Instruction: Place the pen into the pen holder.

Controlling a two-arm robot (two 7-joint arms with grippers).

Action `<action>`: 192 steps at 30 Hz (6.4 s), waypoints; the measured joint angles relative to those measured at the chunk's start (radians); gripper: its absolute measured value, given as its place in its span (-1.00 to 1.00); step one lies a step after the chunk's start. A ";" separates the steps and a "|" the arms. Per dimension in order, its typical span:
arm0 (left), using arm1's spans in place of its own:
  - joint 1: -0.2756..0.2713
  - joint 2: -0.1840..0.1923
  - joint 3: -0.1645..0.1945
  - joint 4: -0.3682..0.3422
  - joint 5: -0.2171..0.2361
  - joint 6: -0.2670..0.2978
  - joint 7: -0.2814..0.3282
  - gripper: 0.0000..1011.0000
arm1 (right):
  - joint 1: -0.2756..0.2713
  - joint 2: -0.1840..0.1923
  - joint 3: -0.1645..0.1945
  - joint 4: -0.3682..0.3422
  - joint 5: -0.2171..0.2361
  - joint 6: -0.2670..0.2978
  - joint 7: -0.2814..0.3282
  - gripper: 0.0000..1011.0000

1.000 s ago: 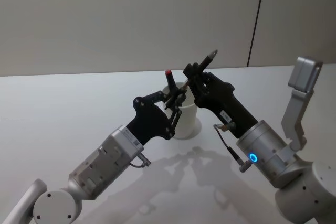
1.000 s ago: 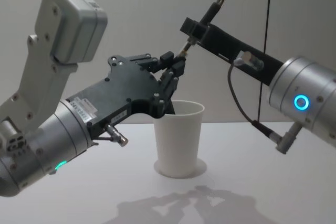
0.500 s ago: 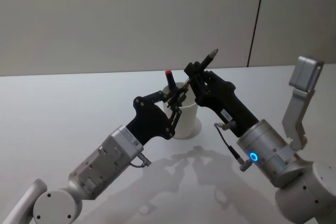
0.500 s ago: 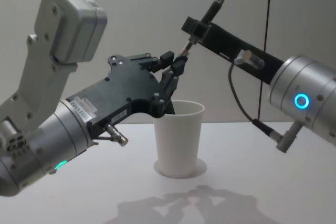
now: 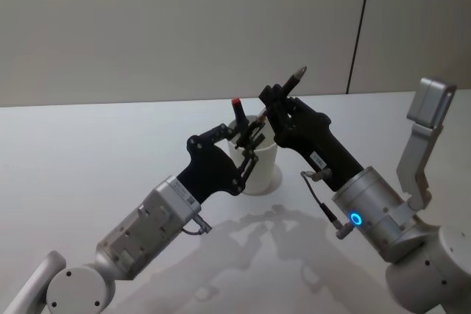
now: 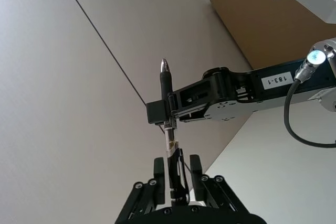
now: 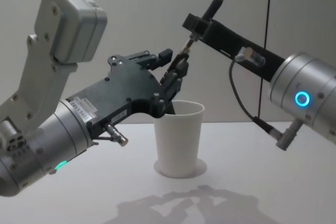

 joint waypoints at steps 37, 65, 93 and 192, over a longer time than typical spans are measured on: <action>0.000 0.000 0.000 0.000 0.000 0.001 0.000 0.99 | 0.010 -0.003 -0.016 -0.002 -0.154 -0.064 -0.095 -0.73; 0.000 0.000 0.000 0.000 0.000 0.001 0.000 0.99 | 0.069 -0.057 -0.056 0.097 -0.655 -0.134 -0.392 -0.73; 0.000 0.000 0.000 0.000 0.000 0.001 0.000 0.99 | 0.142 -0.104 -0.058 0.246 -0.683 -0.205 -0.377 0.66; 0.000 0.000 0.000 0.000 0.000 0.001 0.000 0.99 | -0.239 0.074 -0.001 -0.236 -0.752 -0.075 -0.822 0.98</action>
